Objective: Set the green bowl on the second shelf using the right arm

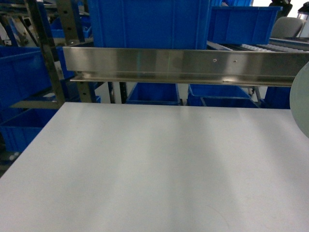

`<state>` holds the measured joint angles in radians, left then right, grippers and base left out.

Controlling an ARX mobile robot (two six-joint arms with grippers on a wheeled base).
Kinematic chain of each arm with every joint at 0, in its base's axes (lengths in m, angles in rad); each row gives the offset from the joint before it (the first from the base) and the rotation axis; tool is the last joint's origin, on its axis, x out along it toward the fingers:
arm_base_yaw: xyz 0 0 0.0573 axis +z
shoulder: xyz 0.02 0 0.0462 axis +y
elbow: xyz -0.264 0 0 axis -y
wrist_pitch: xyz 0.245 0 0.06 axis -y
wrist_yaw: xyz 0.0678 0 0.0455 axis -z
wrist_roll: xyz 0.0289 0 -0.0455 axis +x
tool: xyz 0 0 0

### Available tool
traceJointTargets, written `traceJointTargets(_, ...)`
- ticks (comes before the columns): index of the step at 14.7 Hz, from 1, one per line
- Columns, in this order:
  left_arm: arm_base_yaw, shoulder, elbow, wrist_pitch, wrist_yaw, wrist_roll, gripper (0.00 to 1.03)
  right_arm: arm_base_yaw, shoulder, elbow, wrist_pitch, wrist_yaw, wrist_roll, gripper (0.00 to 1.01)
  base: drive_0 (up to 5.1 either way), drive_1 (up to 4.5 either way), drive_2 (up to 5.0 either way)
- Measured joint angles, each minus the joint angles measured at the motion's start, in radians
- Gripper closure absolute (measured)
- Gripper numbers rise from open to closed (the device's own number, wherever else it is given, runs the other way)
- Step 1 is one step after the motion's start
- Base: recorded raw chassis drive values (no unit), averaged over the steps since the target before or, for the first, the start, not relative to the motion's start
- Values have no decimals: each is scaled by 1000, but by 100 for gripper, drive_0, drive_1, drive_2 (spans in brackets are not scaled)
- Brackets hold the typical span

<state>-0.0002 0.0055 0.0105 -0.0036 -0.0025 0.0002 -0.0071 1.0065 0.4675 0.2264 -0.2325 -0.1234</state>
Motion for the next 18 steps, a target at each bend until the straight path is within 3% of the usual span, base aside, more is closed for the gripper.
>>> traceJointTargets(18, -1, 0, 0, 0, 3, 0, 5, 0, 0, 0, -1, 0, 0, 99, -501, 240, 240)
